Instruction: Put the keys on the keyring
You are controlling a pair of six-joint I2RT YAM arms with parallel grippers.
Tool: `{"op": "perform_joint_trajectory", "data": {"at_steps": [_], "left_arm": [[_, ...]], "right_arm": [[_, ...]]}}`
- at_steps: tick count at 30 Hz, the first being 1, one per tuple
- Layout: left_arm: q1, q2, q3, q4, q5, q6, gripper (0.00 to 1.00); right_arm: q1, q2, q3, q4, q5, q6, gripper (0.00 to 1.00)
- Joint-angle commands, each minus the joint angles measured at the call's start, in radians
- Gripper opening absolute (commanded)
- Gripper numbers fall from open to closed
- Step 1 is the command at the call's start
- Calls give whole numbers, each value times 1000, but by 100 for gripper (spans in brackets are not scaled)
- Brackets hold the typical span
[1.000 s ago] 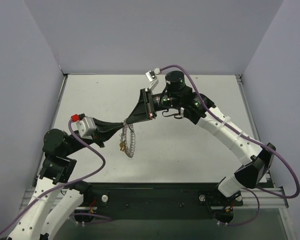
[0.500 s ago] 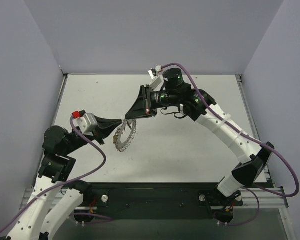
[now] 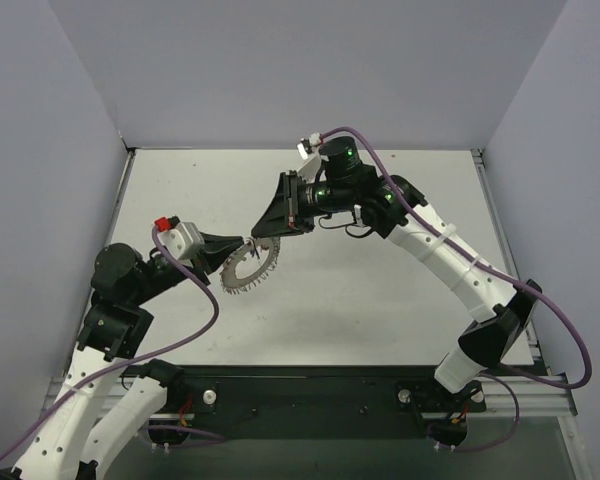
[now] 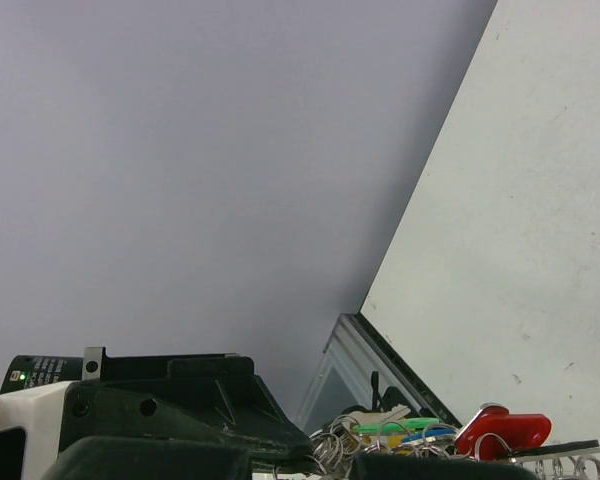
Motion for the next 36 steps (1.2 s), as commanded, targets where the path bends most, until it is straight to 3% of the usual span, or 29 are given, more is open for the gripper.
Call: {"op": "perform_joint_trajectory", "data": {"at_steps": [1,25,36], "left_arm": [[3,-8,50,-32,-64,54,0],[-25,10,43,-97,-153,146,0],[-35,-5,8,3,-163,76,0]], "right_arm": [[-14,-11,53,-3,-14,1,0],[-28,40,100,26,-80,51,0],[-24,35,64,45,-94,41,0]]}}
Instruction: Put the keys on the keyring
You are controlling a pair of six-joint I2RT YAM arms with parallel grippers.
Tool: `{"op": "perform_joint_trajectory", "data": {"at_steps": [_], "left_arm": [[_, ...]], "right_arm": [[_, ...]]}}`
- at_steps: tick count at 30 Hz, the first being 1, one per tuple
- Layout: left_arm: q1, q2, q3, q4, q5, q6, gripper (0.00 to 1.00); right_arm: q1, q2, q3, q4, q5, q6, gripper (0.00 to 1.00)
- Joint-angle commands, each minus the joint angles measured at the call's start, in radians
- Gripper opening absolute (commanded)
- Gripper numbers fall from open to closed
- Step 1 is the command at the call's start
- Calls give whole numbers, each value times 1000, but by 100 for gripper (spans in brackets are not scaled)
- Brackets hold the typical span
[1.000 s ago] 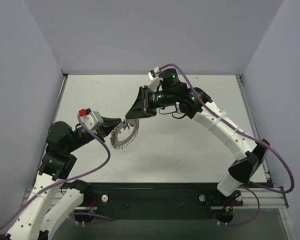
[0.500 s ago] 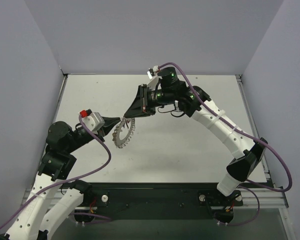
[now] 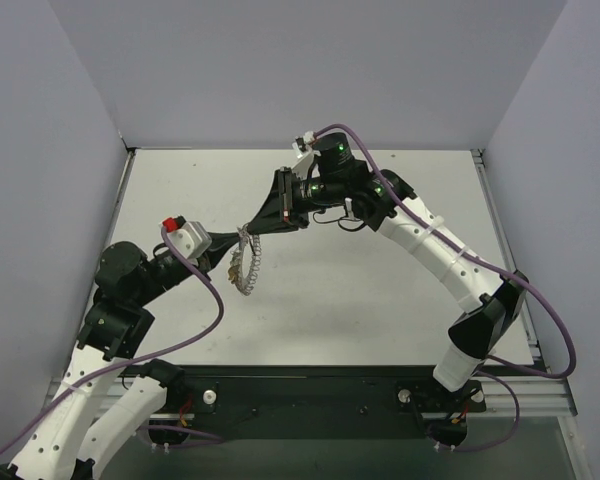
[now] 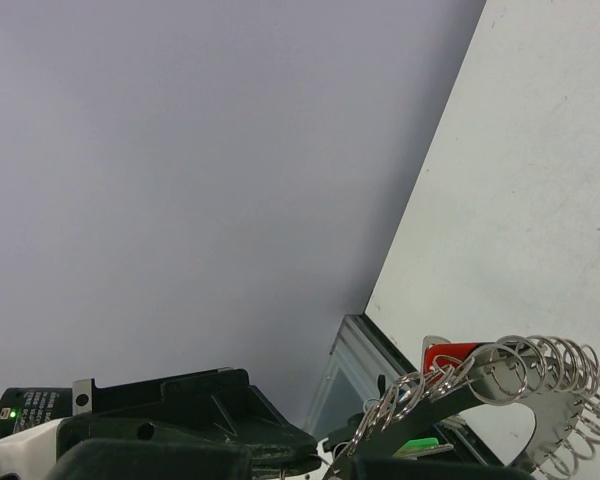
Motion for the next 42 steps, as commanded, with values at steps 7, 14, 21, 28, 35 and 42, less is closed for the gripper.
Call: {"op": "perform_joint_trajectory", "data": {"at_steps": [7,14,21,28,35,42], "left_arm": [[1,-42,-17,106,-18,-46,0],[1,-60,-9,106,13,-63,0],[3,-80,-9,103,43,-58,0],[3,-93,10,104,111,-90,0],[3,-120,14,106,97,-116,0],[4,-117,35,86,111,-104,0]], "right_arm": [[-28,-68,-45,64,-78,0,0],[-43,-88,-97,106,-116,-14,0],[-40,-108,-146,287,-250,37,0],[-72,-130,-192,238,-210,-25,0],[-72,-133,-187,161,-190,-114,0],[-76,-139,-187,120,-187,-172,0]]}}
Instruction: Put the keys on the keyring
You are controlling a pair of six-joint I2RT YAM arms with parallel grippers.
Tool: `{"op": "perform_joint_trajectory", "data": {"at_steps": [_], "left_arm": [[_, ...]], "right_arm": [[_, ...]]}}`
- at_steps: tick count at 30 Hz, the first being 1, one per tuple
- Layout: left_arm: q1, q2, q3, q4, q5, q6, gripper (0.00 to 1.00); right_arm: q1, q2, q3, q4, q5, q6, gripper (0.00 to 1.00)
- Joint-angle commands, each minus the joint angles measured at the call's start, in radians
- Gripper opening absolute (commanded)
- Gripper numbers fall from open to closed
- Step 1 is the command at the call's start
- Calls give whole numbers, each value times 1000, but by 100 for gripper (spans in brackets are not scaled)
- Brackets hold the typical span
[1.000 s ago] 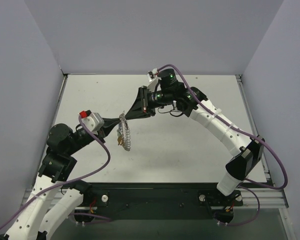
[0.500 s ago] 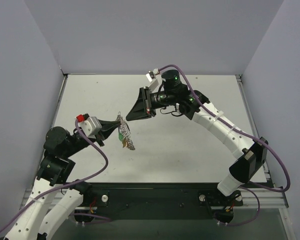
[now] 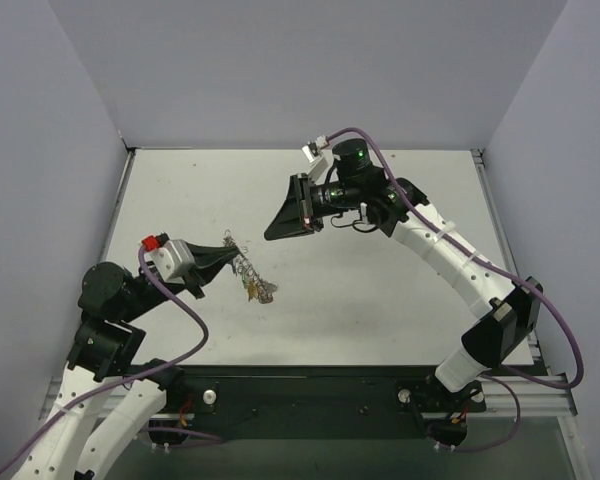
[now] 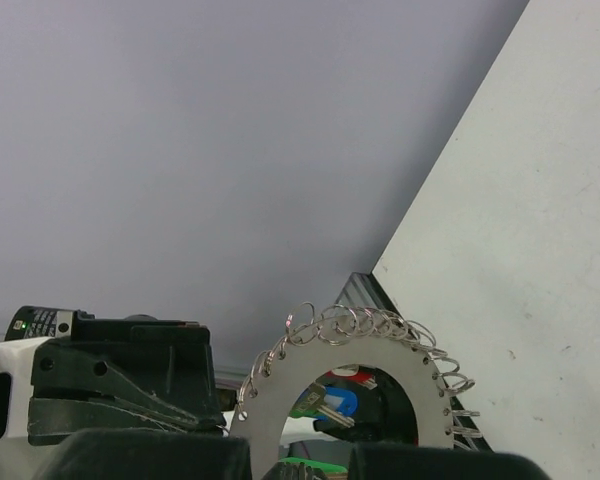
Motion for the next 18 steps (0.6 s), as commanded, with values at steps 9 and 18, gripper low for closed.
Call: {"op": "perform_joint_trajectory", "data": {"at_steps": [9,18], "left_arm": [[4,12,109,-120,-33,78,0],[21,82,127,-221,-159,49,0]], "right_arm": [[-15,-54,-44,-98,102,-185,0],[-18,174,-45,-232,518,-403,61]]}}
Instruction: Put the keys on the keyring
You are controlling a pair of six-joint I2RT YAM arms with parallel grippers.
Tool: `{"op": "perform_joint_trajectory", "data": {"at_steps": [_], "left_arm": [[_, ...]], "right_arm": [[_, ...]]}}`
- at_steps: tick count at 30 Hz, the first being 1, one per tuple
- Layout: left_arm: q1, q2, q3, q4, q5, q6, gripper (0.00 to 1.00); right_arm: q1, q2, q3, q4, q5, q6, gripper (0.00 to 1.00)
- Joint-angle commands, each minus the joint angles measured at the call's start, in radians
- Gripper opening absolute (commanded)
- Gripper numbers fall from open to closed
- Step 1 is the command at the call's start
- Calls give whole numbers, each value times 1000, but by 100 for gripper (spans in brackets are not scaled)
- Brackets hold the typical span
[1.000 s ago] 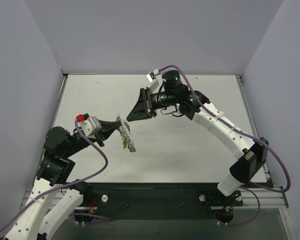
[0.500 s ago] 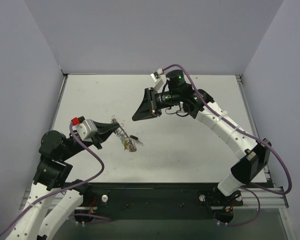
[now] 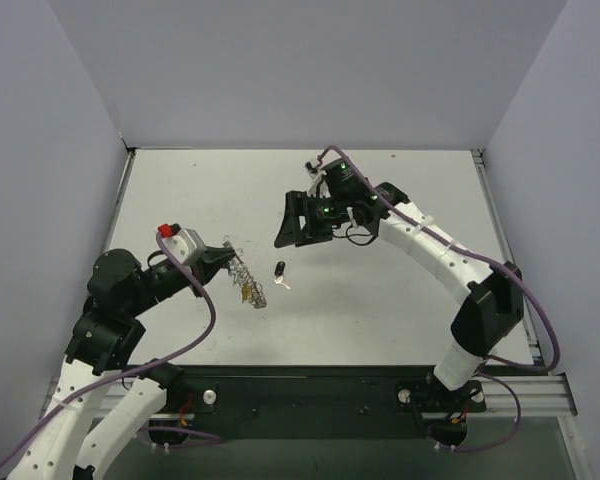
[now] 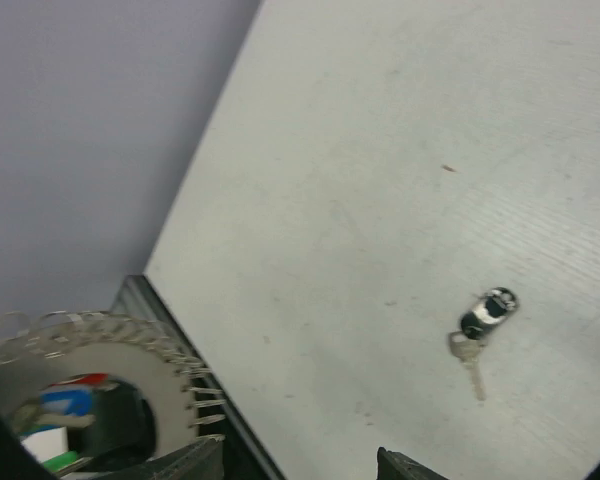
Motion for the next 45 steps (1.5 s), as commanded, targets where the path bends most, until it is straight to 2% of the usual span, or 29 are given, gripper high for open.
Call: {"op": "perform_joint_trajectory", "data": {"at_steps": [1,7,12,15,24,31,45], "left_arm": [[29,53,87,-20,-78,-15,0],[101,154,159,-50,3,-59,0],[208,246,210,-34,193,-116,0],[211,264,215,-12,216,-143,0],[219,275,224,-7,233,-153,0],[222,272,232,-17,230,-151,0],[227,260,216,-9,218,-150,0]], "right_arm": [[5,155,53,-87,213,-138,62],[63,336,148,-120,346,-291,67],[78,425,159,-112,351,-376,68],[97,456,149,-87,345,-407,68],[108,545,171,-8,345,-399,62],[115,595,194,14,321,-390,48],[169,517,50,15,354,-381,43]]}}
